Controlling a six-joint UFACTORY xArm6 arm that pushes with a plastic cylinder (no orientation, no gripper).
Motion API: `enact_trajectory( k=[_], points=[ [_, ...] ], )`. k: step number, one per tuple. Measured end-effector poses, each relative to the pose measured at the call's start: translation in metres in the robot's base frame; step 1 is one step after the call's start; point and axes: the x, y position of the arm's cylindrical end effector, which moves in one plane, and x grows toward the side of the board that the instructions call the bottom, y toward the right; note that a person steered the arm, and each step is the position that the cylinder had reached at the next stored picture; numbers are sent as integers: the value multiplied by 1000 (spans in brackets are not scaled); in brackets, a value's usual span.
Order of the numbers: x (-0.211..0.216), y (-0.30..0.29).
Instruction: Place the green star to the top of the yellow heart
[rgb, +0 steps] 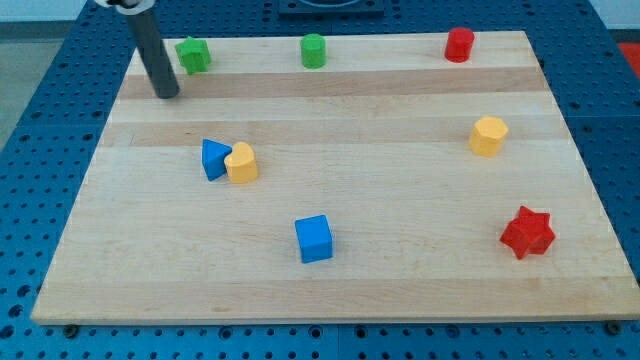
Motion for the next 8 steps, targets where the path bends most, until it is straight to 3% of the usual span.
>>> enact_trajectory(
  k=[1, 2, 3, 6, 8],
  points=[
    [-15, -23],
    [-93, -22],
    [-119, -14],
    [-86, 62],
    [-23, 62]
  ],
)
